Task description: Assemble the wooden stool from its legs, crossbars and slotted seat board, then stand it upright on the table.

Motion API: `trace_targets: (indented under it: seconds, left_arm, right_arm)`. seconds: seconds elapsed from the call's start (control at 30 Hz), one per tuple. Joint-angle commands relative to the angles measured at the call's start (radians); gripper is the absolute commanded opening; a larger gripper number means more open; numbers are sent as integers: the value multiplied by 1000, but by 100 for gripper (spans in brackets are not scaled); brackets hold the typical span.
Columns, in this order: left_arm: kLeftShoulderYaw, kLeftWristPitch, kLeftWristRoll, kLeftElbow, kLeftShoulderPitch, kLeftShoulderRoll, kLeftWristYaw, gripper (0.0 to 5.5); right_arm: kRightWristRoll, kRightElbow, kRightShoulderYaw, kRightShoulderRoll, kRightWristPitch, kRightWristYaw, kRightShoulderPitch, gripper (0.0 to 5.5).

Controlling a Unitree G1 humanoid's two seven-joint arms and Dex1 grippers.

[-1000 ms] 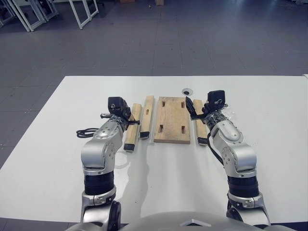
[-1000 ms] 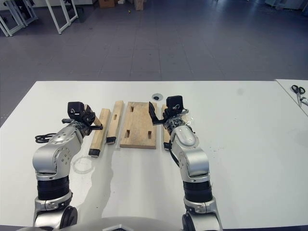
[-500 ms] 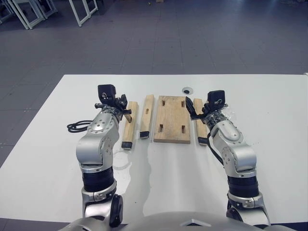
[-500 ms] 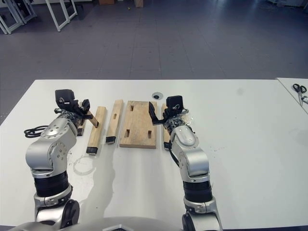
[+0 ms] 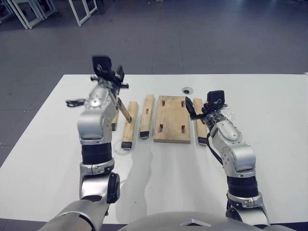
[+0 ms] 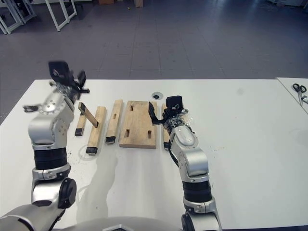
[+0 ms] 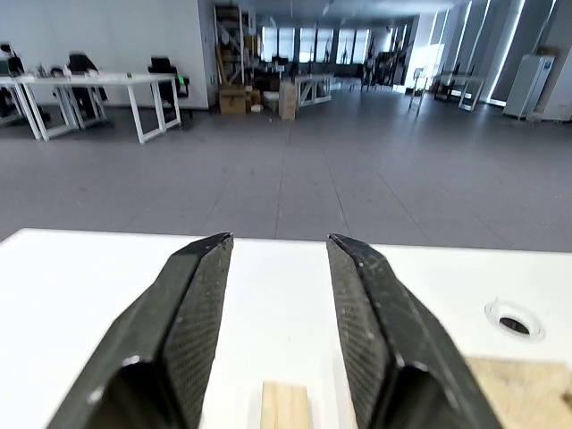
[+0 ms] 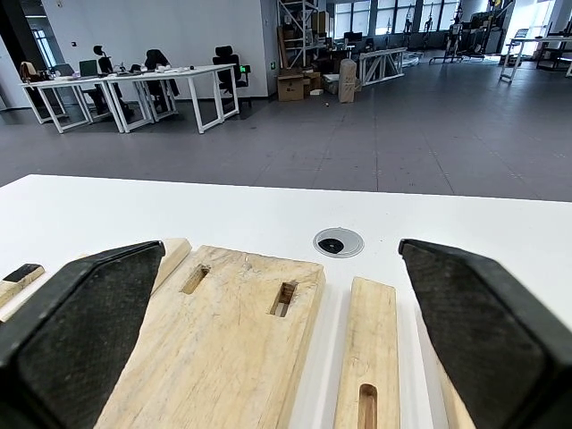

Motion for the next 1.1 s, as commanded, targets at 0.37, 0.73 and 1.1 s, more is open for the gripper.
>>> trace_targets:
  seconds: [0.37, 0.73, 1.1]
  left_arm:
    - [25, 94, -60, -494, -101, 79, 4, 214]
    - [-182, 147, 57, -915, 1004, 102, -15, 368]
    - [-213, 126, 55, -419, 817, 77, -78, 368]
  right_arm:
    - [4, -36, -14, 16, 6, -14, 29, 486]
    - [-2, -119, -29, -5, 55, -22, 91, 538]
    - [5, -114, -16, -16, 87, -4, 66, 538]
